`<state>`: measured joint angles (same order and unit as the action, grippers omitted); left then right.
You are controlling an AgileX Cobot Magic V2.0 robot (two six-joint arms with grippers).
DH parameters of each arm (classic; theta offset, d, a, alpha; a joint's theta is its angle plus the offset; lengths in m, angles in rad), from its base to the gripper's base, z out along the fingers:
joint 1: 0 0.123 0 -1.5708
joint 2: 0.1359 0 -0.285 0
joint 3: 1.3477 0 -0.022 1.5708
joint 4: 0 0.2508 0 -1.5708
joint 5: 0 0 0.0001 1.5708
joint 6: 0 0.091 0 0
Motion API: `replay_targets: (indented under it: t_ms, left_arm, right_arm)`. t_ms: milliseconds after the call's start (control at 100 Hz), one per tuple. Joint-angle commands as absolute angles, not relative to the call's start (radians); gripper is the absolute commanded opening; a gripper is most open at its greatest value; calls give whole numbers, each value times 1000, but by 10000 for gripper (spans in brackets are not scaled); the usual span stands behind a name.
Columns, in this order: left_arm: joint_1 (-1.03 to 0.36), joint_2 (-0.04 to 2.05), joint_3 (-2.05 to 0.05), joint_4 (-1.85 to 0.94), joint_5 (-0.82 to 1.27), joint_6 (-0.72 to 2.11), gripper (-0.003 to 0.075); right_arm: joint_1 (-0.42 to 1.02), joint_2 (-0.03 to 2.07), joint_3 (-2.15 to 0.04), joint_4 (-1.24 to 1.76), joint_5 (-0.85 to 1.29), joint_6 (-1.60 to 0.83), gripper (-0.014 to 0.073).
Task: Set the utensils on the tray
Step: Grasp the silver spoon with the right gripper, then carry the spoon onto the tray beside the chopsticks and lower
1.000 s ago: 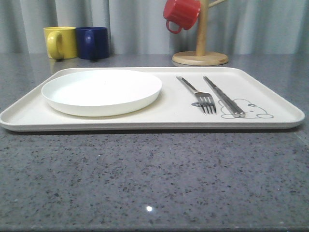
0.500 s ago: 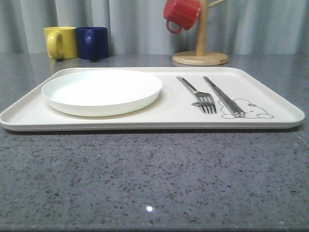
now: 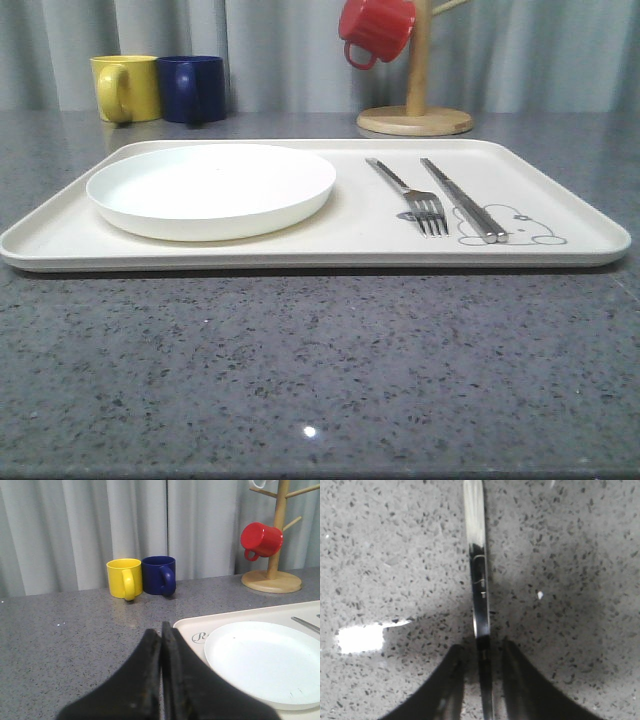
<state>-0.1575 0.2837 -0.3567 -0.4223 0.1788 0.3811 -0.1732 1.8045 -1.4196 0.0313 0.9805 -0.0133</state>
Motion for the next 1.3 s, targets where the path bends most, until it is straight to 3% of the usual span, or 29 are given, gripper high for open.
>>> replay_targets:
  t_ms: [0,150,470,990,1290]
  left_arm:
    - [-160,291,-385,-428,101,378,-19]
    - [-160,291,-385,-428,101,378,-19]
    - [-160,291,-385,-428,101,378,-19]
    - [-160,291,-385,-428,101,378,-19]
    - [-160,291,-385,-428,101,378,-19]
  right_arm:
    - [-181,1772,-1447,27,966,-23,113]
    - [-181,1768,-1447,27,968,-23,-8]
    - [-158,1669,-1447,64,993,43,-4]
    - [196,1601,-1447,53,928,235,-4]
    - [293,1670,-1447,21,876,297,-4]
